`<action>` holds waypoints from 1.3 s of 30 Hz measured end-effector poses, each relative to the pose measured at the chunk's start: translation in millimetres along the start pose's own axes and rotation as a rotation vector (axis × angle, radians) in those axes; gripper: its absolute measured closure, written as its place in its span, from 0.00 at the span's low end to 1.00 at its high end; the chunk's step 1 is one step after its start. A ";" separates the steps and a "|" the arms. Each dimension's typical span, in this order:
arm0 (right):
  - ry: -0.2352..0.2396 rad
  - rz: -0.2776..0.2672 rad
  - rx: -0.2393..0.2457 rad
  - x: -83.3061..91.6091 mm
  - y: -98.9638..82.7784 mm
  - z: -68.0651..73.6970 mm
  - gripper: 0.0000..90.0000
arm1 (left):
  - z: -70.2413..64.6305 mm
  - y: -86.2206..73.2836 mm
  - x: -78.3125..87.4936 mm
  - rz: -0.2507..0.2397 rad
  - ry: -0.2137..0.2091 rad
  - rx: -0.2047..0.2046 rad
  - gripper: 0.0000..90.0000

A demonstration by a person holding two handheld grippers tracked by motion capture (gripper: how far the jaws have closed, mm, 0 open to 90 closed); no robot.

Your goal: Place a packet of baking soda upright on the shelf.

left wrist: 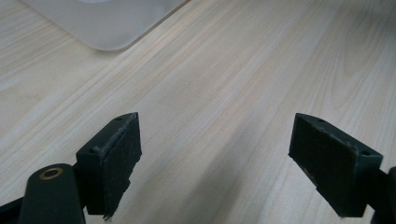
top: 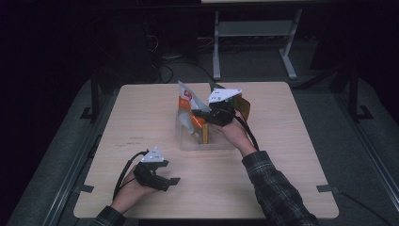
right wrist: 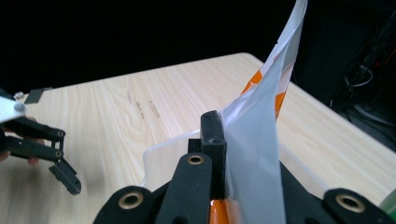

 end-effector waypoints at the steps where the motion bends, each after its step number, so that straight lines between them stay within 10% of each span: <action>1: -0.001 0.002 0.003 -1.2 -1.2 -0.2 1.00 | 0.1 -0.1 -0.2 0.001 0.000 -0.002 0.18; 28: 0.007 0.032 -0.047 -17.0 -10.3 -6.7 0.96 | -1.7 -1.8 -5.8 0.022 -0.011 0.002 0.18; 39: -0.007 0.001 -0.052 1.3 -8.5 -0.2 0.65 | 0.6 -2.1 -4.1 0.018 -0.010 0.000 0.18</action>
Point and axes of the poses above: each handheld gripper's, and its own axes: x roughly backward along the jaws, y roughly out of its top, z roughly to its left, the point moved 1 cm from there along -x, roughly forward along the jaws
